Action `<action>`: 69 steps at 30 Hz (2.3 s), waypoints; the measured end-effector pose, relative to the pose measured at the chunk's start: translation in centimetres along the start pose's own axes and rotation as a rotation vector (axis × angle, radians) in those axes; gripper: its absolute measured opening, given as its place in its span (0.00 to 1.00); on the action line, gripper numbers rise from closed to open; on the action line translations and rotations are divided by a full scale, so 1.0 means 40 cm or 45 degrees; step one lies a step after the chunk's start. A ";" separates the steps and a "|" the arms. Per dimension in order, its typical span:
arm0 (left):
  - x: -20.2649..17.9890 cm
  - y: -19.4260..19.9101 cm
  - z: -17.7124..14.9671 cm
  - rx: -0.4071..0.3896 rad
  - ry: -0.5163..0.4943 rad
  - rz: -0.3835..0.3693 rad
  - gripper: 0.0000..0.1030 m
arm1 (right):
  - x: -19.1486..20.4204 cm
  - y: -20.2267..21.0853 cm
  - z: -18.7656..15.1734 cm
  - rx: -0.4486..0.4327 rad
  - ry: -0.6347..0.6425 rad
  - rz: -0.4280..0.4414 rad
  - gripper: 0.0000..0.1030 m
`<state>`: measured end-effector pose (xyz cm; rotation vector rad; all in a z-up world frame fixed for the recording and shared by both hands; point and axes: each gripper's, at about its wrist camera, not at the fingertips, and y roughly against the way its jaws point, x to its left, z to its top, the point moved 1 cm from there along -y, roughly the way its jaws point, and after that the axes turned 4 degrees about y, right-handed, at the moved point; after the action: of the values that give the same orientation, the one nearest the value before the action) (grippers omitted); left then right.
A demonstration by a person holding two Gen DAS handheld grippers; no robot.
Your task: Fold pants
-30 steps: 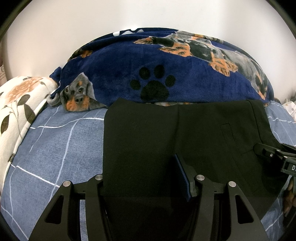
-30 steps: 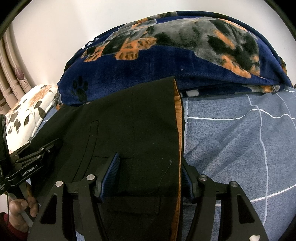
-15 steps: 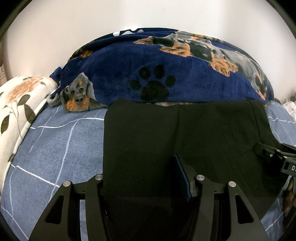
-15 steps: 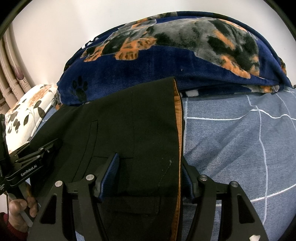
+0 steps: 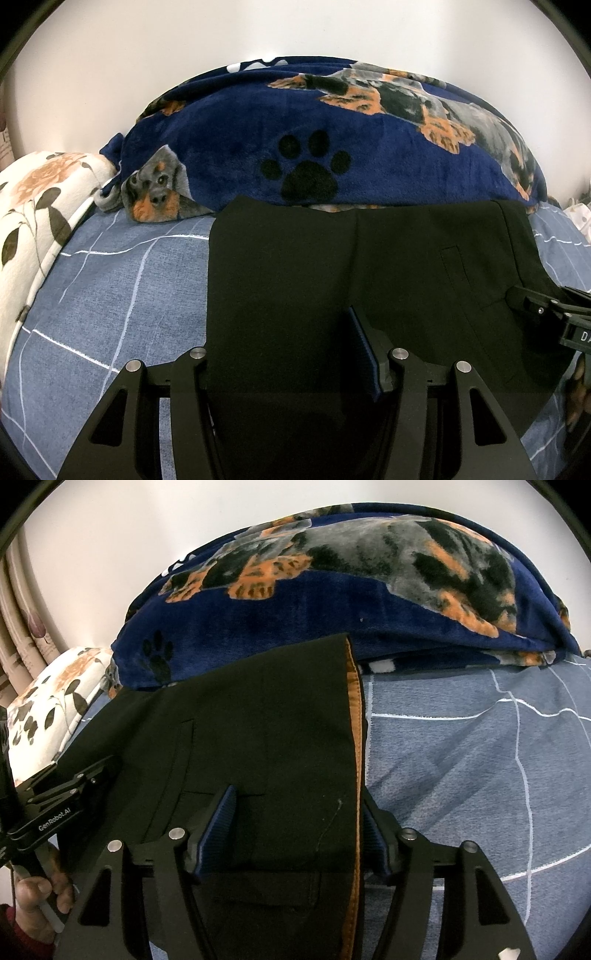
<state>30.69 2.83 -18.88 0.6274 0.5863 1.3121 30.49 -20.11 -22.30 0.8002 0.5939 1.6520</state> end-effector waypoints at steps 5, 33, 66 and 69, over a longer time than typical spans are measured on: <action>0.003 0.001 0.000 0.000 0.000 0.000 0.54 | -0.004 0.001 -0.002 0.000 0.001 -0.001 0.58; 0.000 0.000 -0.001 -0.001 0.001 0.001 0.54 | -0.007 0.012 -0.008 0.002 0.010 -0.017 0.60; -0.126 0.776 0.036 -0.663 -0.026 0.322 1.00 | 0.092 0.560 -0.137 -0.323 0.192 -0.036 0.69; -0.158 0.795 0.026 -0.613 -0.062 0.357 1.00 | 0.102 0.603 -0.137 -0.357 0.199 -0.031 0.70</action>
<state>8.54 1.03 4.73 0.3472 0.1289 1.6257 10.62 -21.32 -7.09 0.4617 0.4642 1.7383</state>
